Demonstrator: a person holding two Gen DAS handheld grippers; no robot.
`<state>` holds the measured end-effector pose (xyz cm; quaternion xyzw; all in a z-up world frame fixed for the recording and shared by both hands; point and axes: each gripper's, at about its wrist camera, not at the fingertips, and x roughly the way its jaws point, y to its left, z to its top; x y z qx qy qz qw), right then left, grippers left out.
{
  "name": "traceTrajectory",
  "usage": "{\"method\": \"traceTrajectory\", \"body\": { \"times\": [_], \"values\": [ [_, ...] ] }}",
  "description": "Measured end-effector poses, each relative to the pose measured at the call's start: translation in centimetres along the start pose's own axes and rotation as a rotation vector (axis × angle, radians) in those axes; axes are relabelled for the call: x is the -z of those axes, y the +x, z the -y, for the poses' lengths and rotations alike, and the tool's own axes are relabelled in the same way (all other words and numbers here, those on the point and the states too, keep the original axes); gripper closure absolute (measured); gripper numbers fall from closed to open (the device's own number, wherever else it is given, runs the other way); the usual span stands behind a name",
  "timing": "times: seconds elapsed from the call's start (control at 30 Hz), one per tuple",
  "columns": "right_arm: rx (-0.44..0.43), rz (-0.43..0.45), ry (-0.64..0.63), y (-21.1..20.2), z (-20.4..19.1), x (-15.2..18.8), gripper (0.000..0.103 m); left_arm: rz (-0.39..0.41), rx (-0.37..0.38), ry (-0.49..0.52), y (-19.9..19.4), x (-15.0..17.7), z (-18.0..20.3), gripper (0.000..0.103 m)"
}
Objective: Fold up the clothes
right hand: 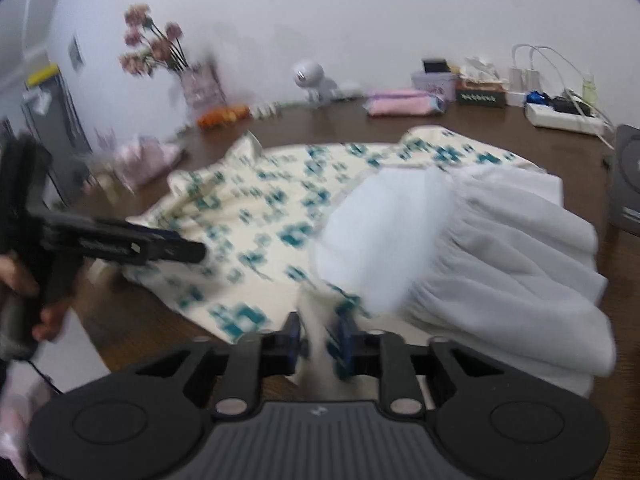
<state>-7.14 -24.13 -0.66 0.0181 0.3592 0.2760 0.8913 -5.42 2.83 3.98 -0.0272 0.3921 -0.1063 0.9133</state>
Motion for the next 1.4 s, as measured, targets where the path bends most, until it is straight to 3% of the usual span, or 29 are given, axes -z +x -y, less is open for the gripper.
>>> {"method": "traceTrajectory", "body": {
  "times": [0.1, 0.3, 0.43, 0.57, 0.63, 0.67, 0.8, 0.87, 0.93, 0.97, 1.07, 1.17, 1.23, 1.27, 1.33, 1.4],
  "values": [
    [-0.001, 0.032, 0.013, -1.8, 1.4, 0.9, 0.082, -0.011, -0.040, 0.000, -0.5, -0.3, 0.3, 0.036],
    [0.037, 0.112, -0.058, -6.6, 3.1, 3.0, 0.055, 0.031, 0.165, 0.149, -1.9, -0.9, 5.2, 0.028],
    [0.091, 0.144, -0.086, -8.1, 4.2, 3.9, 0.053, -0.032, 0.235, 0.282, -0.1, -0.2, 10.0, 0.028],
    [0.155, 0.121, -0.050, -6.4, 5.3, 3.7, 0.054, -0.046, 0.270, 0.367, 0.8, 0.5, 12.8, 0.028],
    [0.149, 0.084, -0.065, -5.6, 5.5, 4.0, 0.072, -0.068, 0.260, 0.360, 1.3, 0.8, 12.8, 0.028],
    [0.143, 0.091, -0.074, -5.6, 5.6, 4.0, 0.103, -0.082, 0.259, 0.353, 1.5, 0.9, 12.6, 0.028],
    [0.251, 0.214, -0.115, -6.7, 5.6, 2.9, 0.103, -0.100, 0.264, 0.339, 1.7, 0.8, 12.1, 0.028],
    [0.260, 0.228, -0.118, -7.1, 5.8, 2.0, 0.103, -0.102, 0.264, 0.335, 1.7, 0.7, 12.1, 0.028],
    [0.210, 0.204, -0.120, -7.4, 5.7, 1.7, 0.097, -0.104, 0.268, 0.317, 1.8, 0.5, 11.8, 0.028],
    [0.140, 0.172, -0.137, -7.5, 5.4, 2.0, 0.093, -0.106, 0.273, 0.297, 1.9, 0.3, 11.5, 0.028],
    [0.008, 0.134, -0.212, -7.6, 3.6, 3.7, 0.058, -0.116, 0.283, 0.235, 2.1, -0.5, 10.4, 0.028],
    [0.007, 0.116, -0.340, -6.8, 1.1, 5.4, 0.064, -0.105, 0.276, 0.225, 1.4, -0.9, 9.7, 0.029],
    [0.069, 0.095, -0.423, -5.6, -0.1, 5.8, 0.079, -0.077, 0.285, 0.280, 0.6, -0.6, 9.9, 0.029],
    [0.097, 0.083, -0.459, -5.0, -0.5, 5.9, 0.096, -0.059, 0.284, 0.323, 0.1, -0.2, 10.2, 0.028],
    [0.132, 0.068, -0.470, -4.6, -0.5, 5.2, 0.100, -0.019, 0.275, 0.419, -0.5, 0.6, 10.9, 0.021],
    [0.104, 0.087, -0.419, -5.5, 0.3, 3.7, 0.101, 0.011, 0.245, 0.541, -0.6, 1.7, 12.1, 0.021]
  ]
}}
